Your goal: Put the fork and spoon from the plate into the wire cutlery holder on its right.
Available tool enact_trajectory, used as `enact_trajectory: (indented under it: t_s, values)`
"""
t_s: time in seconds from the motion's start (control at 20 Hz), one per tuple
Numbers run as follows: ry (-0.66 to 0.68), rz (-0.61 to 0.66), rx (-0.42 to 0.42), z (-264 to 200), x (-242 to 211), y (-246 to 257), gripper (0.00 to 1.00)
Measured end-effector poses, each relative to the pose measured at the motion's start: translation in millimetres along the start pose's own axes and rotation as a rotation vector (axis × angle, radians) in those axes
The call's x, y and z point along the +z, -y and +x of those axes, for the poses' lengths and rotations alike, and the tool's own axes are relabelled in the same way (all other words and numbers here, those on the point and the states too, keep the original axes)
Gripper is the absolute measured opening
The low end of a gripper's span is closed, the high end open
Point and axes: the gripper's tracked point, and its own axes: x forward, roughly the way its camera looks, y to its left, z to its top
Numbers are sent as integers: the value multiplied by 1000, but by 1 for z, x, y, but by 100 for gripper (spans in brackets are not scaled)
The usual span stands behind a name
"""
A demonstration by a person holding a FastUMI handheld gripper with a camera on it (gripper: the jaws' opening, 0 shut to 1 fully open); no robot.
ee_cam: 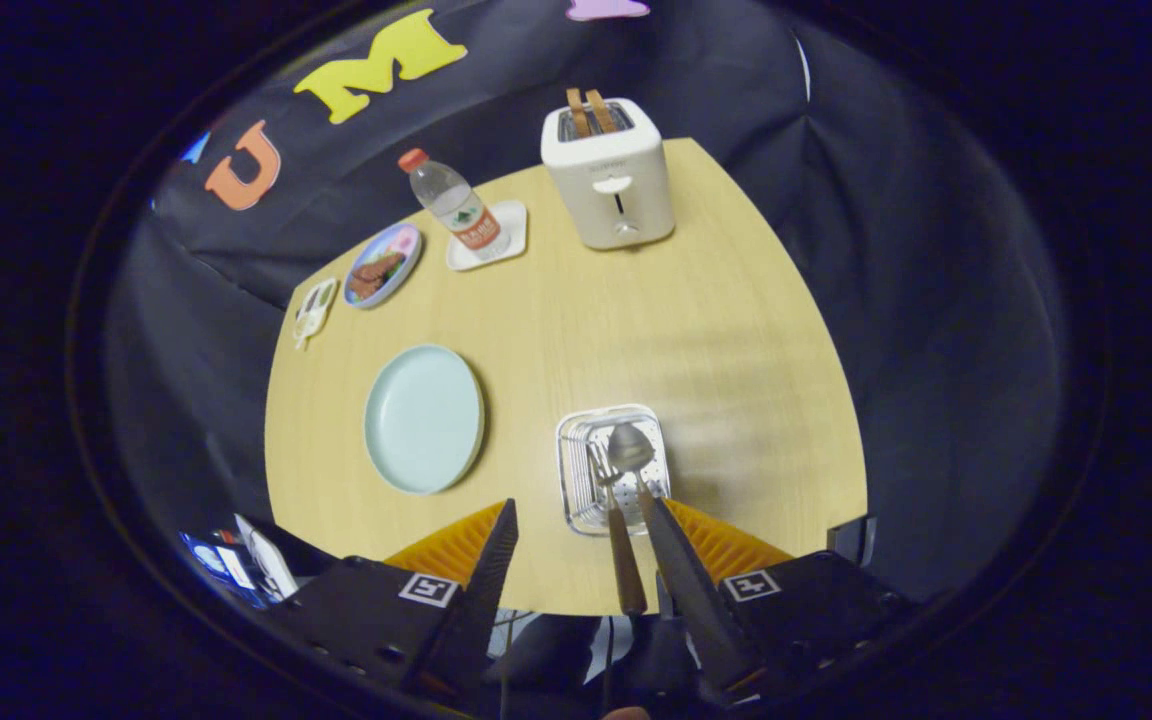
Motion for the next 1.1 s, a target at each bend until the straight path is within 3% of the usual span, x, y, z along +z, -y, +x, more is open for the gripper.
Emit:
enact_trajectory:
  t_s: [0.1, 0.15, 0.5, 0.7, 0.85, 1.1]
  values:
    - [137, -42, 9, -15, 27, -14, 95]
    - [215, -63, 16, -25, 40, -21, 97]
    - [717, -211, 61, -129, 100, -89, 96]
    - [1018, -277, 33, -192, 116, -111, 96]
    - [1126, -286, -2, -219, 105, -117, 96]
    - [1195, -263, 3, -238, 79, -121, 96]
